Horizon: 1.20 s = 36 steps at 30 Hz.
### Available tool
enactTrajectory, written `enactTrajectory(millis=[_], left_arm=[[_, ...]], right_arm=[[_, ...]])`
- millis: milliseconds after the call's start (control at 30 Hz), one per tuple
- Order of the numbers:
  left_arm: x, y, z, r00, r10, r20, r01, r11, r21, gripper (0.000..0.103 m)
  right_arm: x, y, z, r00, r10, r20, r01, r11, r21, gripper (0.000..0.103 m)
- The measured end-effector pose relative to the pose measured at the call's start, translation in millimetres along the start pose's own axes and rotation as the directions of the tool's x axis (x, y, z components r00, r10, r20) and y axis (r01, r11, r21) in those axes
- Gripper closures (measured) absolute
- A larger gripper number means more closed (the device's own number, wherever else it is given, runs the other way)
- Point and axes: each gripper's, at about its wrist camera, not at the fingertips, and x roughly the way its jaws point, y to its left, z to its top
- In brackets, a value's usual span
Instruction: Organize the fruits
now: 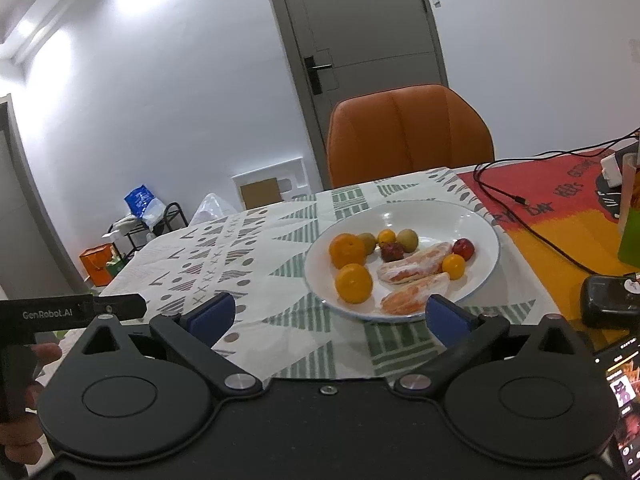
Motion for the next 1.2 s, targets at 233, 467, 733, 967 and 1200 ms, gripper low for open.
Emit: enactTrajectory(millis=[233, 467, 733, 967, 1200], left_arm=[[-15.1, 12.1, -7.7, 1.0, 0.013, 0.012, -0.013, 1.0, -0.021, 0.009], [-25.9, 14.9, -10.3, 1.0, 0.02, 0.021, -0.02, 1.0, -0.011, 0.009], [-32.0, 13.0, -12.8, 0.999, 0.031, 0.021, -0.031, 0.999, 0.012, 0.008], [-36.9, 12.4, -15.6, 0.998, 0.053, 0.025, -0.054, 0.998, 0.03, 0.008], [-43.0, 17.3, -17.3, 0.998, 0.065, 0.027, -0.066, 0.997, 0.04, 0.008]], right_arm=[[-11.3, 14.1, -5.0, 1.0, 0.02, 0.009, -0.02, 0.999, -0.046, 0.0], [-15.3, 16.9, -6.8, 1.0, 0.028, 0.007, -0.027, 0.999, -0.036, 0.0], [-23.1, 19.9, -10.6, 0.999, 0.051, 0.005, -0.05, 0.998, -0.04, 0.0], [-24.8, 22.7, -14.2, 0.998, 0.064, -0.011, -0.065, 0.997, -0.041, 0.0], [-25.4, 27.2, -17.2, 0.996, 0.081, -0.027, -0.082, 0.995, -0.047, 0.0]])
